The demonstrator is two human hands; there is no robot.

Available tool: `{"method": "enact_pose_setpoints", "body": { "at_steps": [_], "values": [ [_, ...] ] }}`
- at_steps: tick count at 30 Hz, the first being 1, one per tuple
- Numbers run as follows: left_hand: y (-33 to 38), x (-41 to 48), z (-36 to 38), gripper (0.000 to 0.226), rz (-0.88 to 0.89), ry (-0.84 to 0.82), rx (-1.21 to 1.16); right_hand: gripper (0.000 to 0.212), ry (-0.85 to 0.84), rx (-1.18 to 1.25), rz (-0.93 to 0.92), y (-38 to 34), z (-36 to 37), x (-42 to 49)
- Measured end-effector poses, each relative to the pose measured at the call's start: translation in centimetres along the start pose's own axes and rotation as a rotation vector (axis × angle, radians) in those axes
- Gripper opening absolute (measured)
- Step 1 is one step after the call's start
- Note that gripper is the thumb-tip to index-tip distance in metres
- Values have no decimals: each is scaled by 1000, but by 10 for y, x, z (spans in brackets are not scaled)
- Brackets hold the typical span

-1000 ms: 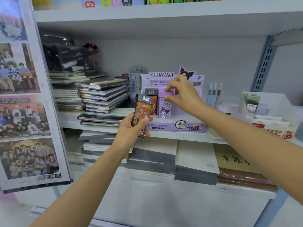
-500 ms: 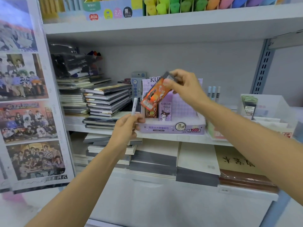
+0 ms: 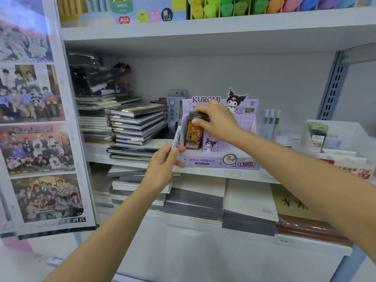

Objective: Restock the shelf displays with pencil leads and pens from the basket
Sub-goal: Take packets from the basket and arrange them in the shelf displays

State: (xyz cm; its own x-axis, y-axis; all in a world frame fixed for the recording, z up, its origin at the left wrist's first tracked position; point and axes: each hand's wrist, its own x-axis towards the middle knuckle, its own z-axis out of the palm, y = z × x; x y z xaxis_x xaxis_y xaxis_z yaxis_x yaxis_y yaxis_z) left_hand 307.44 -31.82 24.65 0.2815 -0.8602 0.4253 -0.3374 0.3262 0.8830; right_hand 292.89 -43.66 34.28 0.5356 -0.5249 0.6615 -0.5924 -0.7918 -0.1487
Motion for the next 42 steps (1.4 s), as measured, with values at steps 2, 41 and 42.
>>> {"method": "enact_pose_setpoints", "body": {
  "at_steps": [2,41,42],
  "values": [
    [-2,0,0,25,7,0,3,23,-68,-42,-12,5,-6,4],
    [67,-2,52,29,107,41,-654,17,-60,1000,348,40,-97,-112],
    [70,-2,59,29,105,37,-674,19,-112,1017,371,40,-97,-118]
  ]
}}
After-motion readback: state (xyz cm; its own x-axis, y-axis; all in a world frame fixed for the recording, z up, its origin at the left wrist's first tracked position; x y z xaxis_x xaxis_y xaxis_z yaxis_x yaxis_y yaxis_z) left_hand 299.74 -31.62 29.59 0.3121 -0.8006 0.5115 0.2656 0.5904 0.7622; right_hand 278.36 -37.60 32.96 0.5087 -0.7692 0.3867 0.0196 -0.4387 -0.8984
